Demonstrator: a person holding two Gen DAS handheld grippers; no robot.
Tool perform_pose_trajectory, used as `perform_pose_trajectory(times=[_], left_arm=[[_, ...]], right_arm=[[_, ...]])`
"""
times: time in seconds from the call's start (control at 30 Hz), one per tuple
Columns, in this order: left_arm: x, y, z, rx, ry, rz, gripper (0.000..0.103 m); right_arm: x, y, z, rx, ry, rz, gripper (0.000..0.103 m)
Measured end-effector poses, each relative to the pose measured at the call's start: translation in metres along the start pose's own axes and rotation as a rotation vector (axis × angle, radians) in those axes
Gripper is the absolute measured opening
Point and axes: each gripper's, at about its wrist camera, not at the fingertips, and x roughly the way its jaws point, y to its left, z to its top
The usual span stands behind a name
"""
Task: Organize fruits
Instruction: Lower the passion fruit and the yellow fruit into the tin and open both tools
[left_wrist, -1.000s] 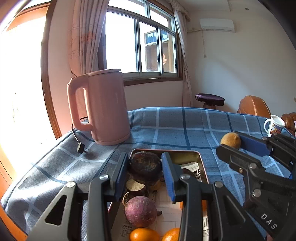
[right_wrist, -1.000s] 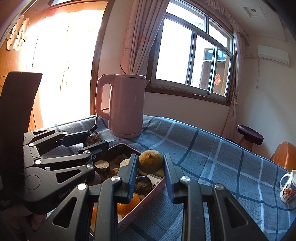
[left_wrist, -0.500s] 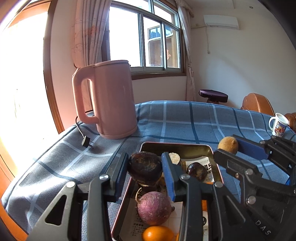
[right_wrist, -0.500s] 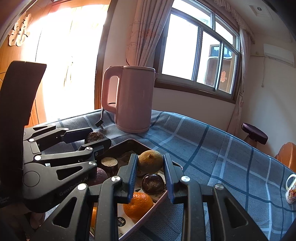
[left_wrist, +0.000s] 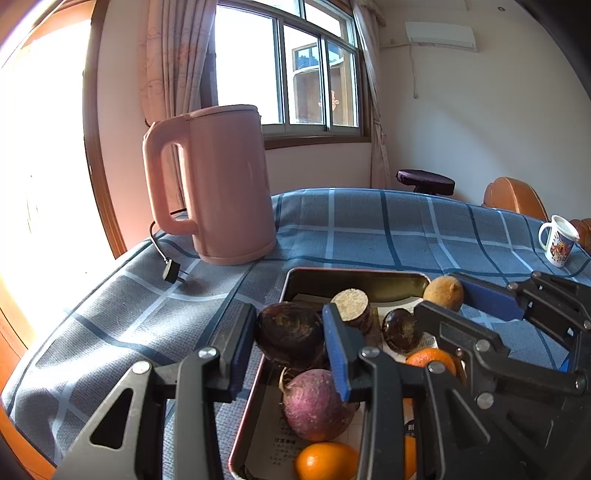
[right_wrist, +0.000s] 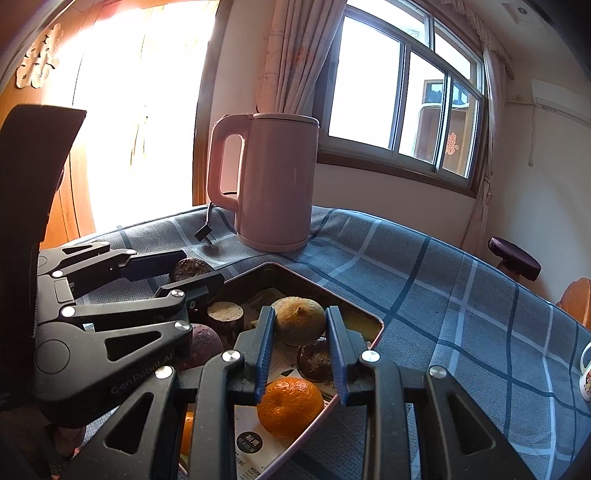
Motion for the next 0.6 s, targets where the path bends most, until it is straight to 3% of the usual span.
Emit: perform_pose_trajectory(times=[0.6], left_arm=[[0.013,-0.003,-0.008,0.032,0.052,-0.007,0.039]], right_arm=[[0.015,0.003,-0.009,0.01,0.057,0.03,0.03]])
